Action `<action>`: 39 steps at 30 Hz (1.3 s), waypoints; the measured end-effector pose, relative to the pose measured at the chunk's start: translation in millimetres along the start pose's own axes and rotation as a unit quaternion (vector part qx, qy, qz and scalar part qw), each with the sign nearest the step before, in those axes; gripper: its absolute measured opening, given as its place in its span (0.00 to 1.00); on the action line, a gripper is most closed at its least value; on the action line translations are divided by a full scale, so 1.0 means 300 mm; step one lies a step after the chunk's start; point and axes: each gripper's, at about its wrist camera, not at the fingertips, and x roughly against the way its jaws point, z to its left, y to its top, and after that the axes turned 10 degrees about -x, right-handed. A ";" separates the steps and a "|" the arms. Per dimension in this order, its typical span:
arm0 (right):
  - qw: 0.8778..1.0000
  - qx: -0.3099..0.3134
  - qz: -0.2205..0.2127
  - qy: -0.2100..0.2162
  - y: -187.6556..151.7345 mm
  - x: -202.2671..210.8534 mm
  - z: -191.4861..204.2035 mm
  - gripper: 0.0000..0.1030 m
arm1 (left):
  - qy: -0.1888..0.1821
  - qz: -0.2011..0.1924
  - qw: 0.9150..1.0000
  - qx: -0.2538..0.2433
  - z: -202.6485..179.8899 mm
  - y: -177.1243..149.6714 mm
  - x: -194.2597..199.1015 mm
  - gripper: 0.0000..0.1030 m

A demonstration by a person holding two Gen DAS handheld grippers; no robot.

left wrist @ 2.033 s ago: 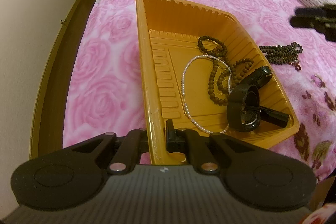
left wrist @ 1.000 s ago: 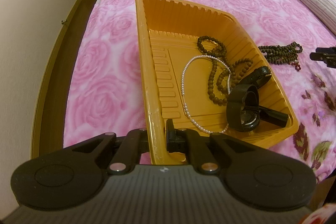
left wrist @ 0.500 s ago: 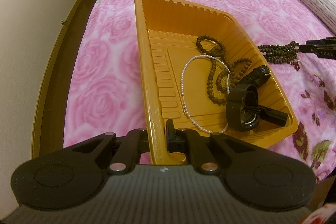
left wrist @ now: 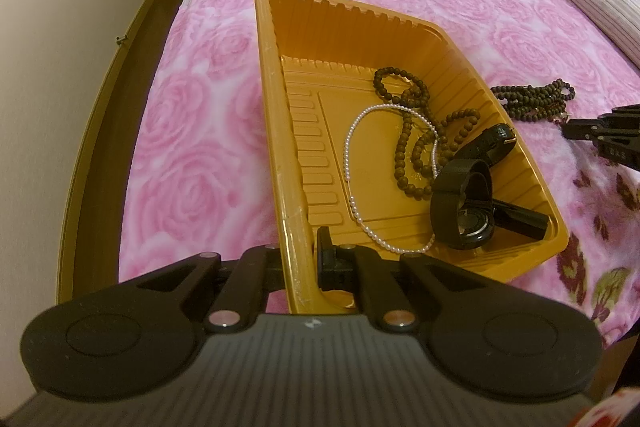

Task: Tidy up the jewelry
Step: 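Move the right gripper back to the remaining necklace pile and pinch a strand, then carry the small reddish bead strand into the orange tray and release it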

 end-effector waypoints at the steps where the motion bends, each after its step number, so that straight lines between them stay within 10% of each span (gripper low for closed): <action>1: 1.000 0.003 -0.003 0.000 -0.003 0.010 0.001 0.05 | 0.000 0.000 1.000 0.000 0.000 0.000 0.000 0.04; 25: 0.996 0.005 -0.087 -0.021 0.021 0.407 -0.080 0.05 | 0.001 -0.003 1.000 -0.002 -0.006 0.007 0.007 0.05; 39: 0.991 0.061 -0.094 0.072 0.141 0.373 0.143 0.05 | 0.001 -0.003 1.000 -0.002 -0.005 0.007 0.007 0.05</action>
